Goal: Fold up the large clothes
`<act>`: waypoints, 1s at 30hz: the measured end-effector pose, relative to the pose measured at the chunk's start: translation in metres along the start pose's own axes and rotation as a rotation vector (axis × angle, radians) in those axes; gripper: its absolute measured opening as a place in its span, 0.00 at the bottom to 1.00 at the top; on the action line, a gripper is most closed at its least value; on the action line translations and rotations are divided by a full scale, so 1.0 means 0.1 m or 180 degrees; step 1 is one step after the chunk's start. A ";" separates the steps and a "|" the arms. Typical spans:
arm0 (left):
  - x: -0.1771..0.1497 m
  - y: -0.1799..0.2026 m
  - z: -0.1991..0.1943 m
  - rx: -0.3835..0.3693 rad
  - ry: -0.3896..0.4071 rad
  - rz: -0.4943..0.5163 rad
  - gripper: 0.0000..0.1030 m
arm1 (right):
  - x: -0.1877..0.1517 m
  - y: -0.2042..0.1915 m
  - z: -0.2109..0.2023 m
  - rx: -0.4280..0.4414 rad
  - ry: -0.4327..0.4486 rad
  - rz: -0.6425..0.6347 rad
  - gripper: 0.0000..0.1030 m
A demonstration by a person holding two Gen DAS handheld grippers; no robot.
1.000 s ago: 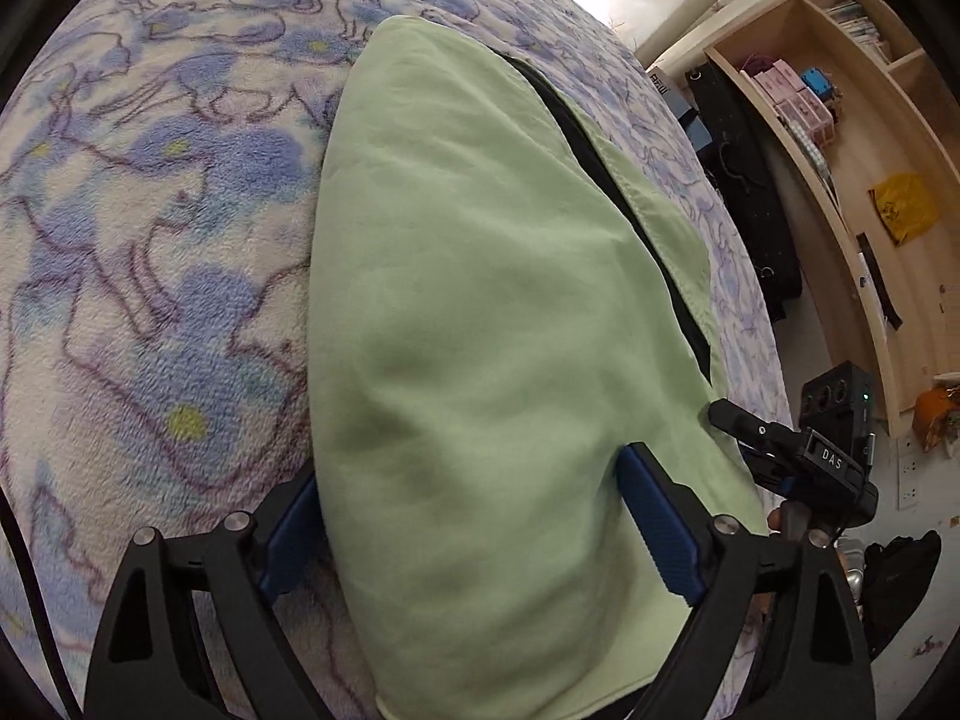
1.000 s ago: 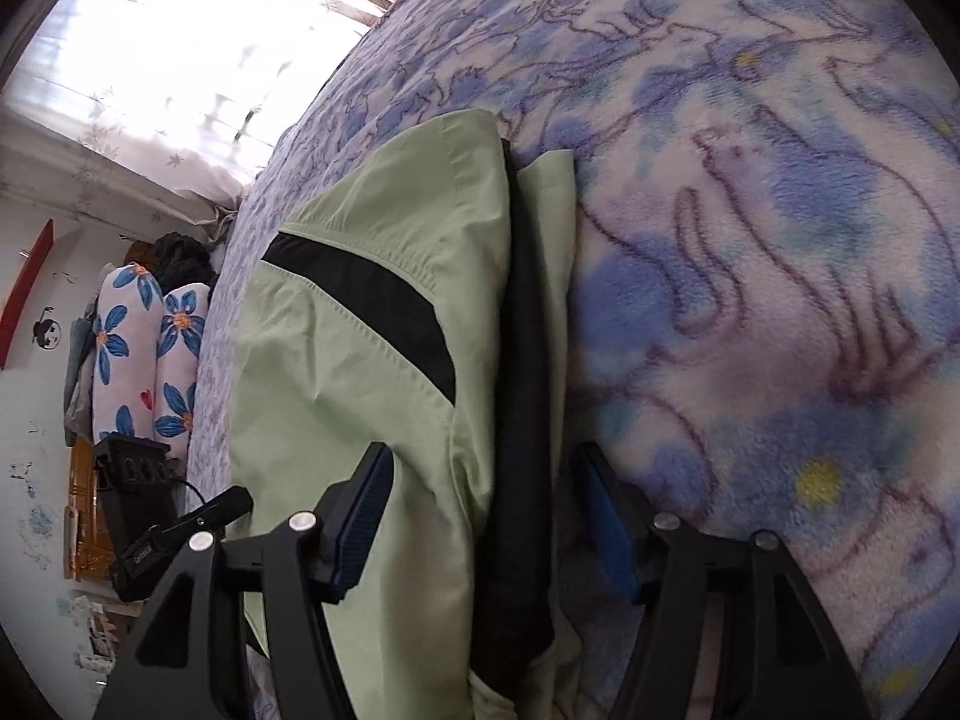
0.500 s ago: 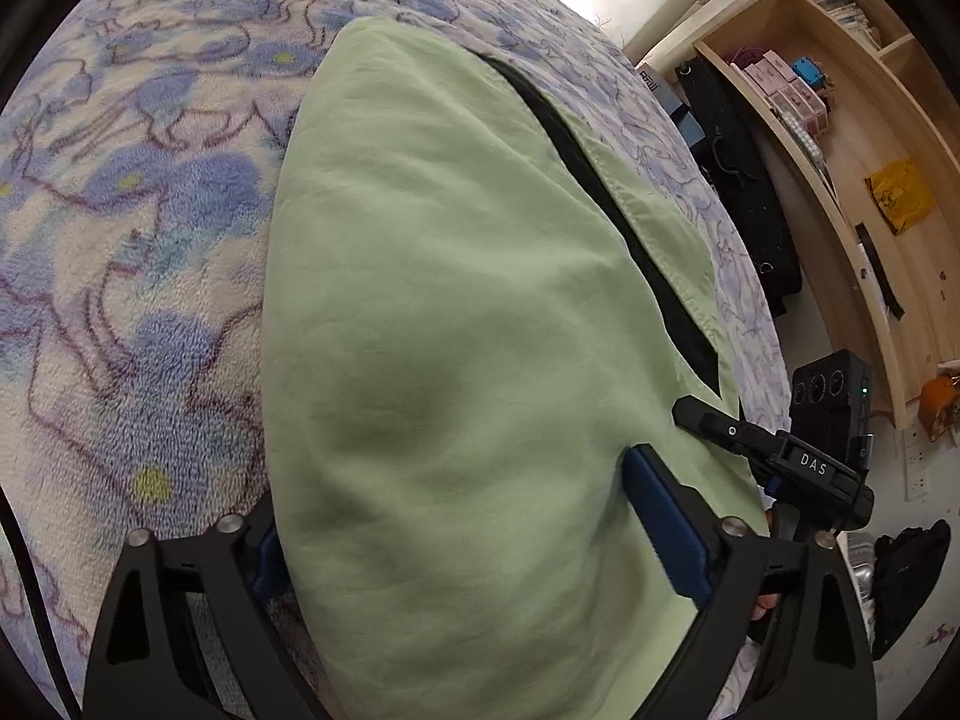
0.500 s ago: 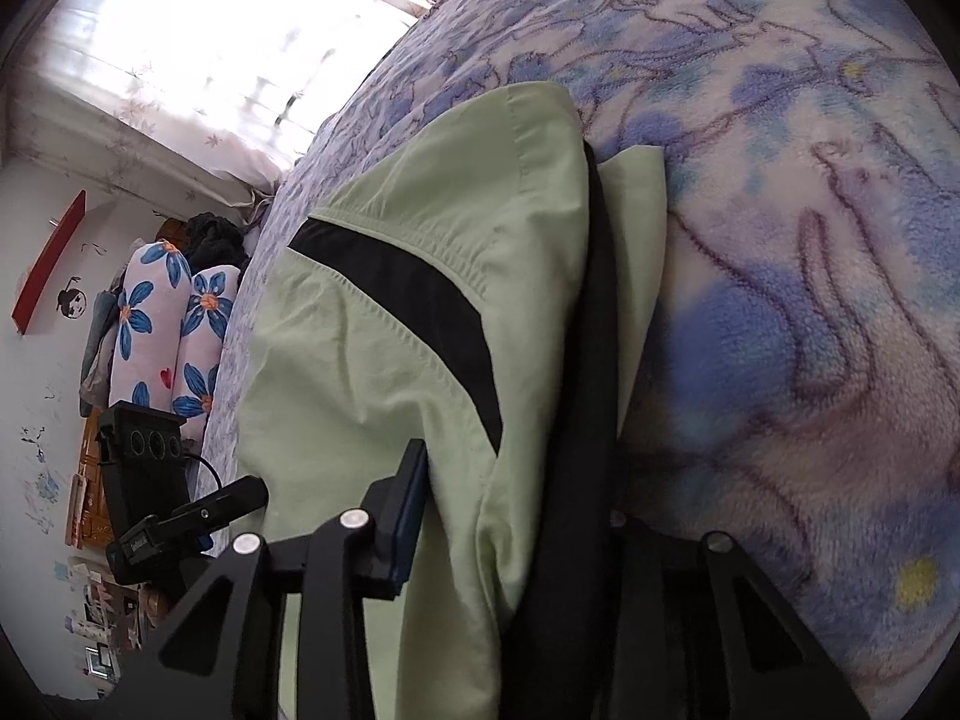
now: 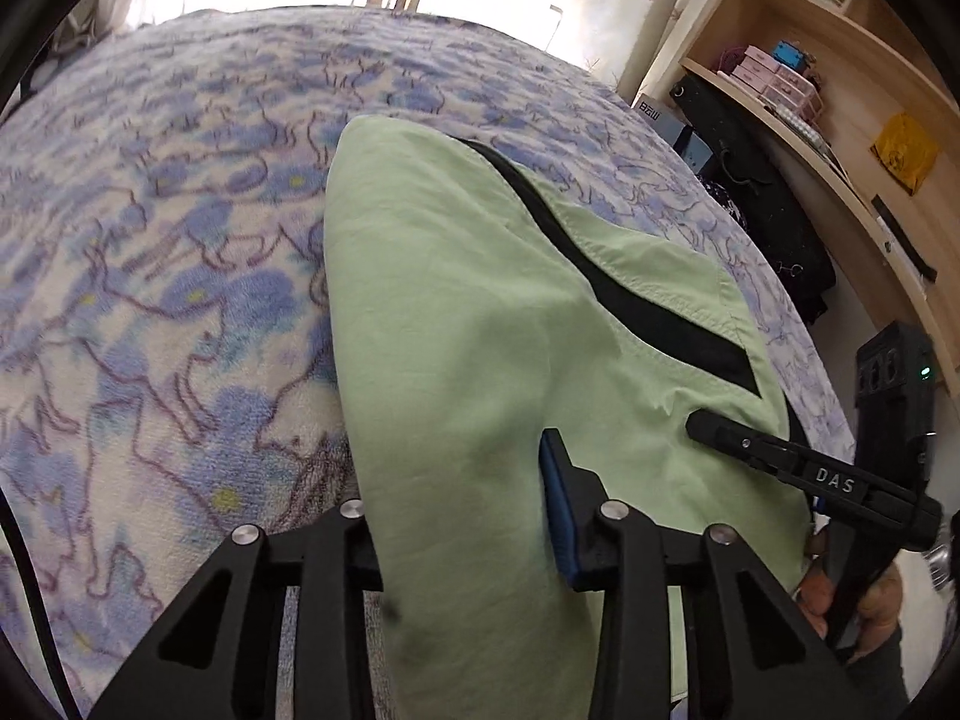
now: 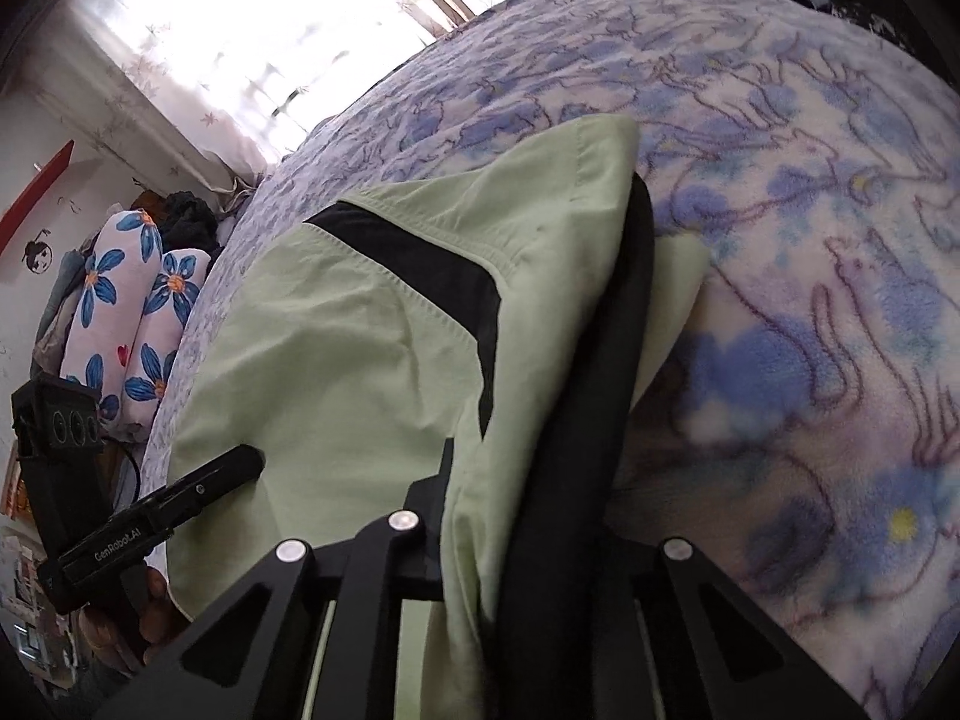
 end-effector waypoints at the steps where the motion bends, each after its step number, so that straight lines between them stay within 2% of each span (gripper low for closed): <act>1: 0.00 0.02 -0.04 0.0025 0.0016 0.0042 0.32 | 0.00 -0.12 -0.05 -0.0079 0.0049 -0.0095 0.11; 6: -0.04 0.05 -0.41 0.0200 0.0103 0.0252 0.30 | -0.10 -0.59 -0.19 -0.0243 0.0133 -0.0403 0.10; 10: -0.09 -0.14 -0.83 0.0298 0.0145 0.0290 0.30 | -0.19 -0.94 -0.25 -0.0155 0.0146 -0.0490 0.10; 20: -0.03 -1.11 -1.96 0.0489 0.0255 0.0123 0.30 | -0.16 -2.04 -0.19 0.0243 0.0175 -0.0683 0.10; 25: 0.28 -1.74 -2.31 0.0579 0.0364 0.0086 0.30 | 0.11 -2.61 0.08 0.0370 0.0193 -0.0782 0.10; 30: 0.82 -2.40 -2.35 0.0591 0.0411 -0.0014 0.30 | 0.55 -3.06 0.45 0.0405 0.0241 -0.0802 0.10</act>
Point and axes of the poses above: each gripper's, at about its wrist camera, not at the fingertips, and z roughly the way its jaws point, y to its right, x to its top, the point moved 3 cm from there along z, roughly the way its jaws point, and after that the axes turned 9 degrees about -x, right-handed, at the moved point
